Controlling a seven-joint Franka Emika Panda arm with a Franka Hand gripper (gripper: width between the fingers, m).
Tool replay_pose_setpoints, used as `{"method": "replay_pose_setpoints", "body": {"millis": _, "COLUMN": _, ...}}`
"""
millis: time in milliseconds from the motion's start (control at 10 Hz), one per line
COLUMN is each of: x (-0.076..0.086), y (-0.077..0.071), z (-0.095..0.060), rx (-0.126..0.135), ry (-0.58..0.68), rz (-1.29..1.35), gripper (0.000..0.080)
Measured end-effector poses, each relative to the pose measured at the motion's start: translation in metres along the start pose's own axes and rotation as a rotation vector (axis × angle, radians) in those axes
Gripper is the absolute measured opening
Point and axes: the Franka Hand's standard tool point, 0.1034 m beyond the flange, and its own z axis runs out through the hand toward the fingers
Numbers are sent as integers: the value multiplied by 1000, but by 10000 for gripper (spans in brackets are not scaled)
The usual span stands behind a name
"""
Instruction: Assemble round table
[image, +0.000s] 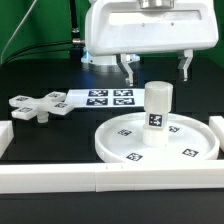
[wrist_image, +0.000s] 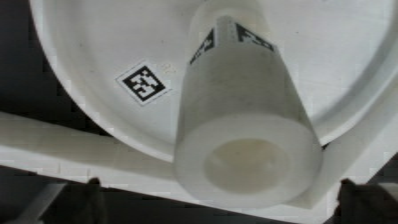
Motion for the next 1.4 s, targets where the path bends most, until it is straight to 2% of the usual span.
{"method": "replay_pose_setpoints", "body": {"millis": 200, "x": -2, "y": -1, "z": 1, "rx": 7, "ry": -18, "rz": -7, "gripper": 649}}
{"method": "replay_pose_setpoints", "body": {"millis": 300, "x": -5, "y": 4, "z": 4, "rx": 3, "ry": -23, "rz": -33, "gripper": 649}}
{"method": "replay_pose_setpoints", "body": {"millis": 400, "x": -8, "y": 6, "z": 4, "rx": 14, "ry": -57, "rz": -29, "gripper": 649}}
{"method": "replay_pose_setpoints", "body": {"millis": 600, "x": -10, "y": -4, "z": 3, "rx": 74, "ry": -200, "rz": -10, "gripper": 649}}
{"method": "replay_pose_setpoints", "body": {"millis": 900, "x": -11, "y": -15, "z": 1, "rx": 128, "ry": -370, "rz": 0, "gripper": 649}}
{"method": "replay_pose_setpoints", "body": {"millis": 1000, "x": -7, "y": -14, "z": 2, "rx": 128, "ry": -366, "rz": -1, "gripper": 649}}
{"method": "replay_pose_setpoints", "body": {"millis": 1200, "x": -3, "y": -8, "z": 4, "rx": 111, "ry": -335, "rz": -86, "gripper": 649}}
{"method": "replay_pose_setpoints", "body": {"millis": 1400, "x": -2, "y": -3, "z": 12, "rx": 108, "ry": -306, "rz": -133, "gripper": 649}}
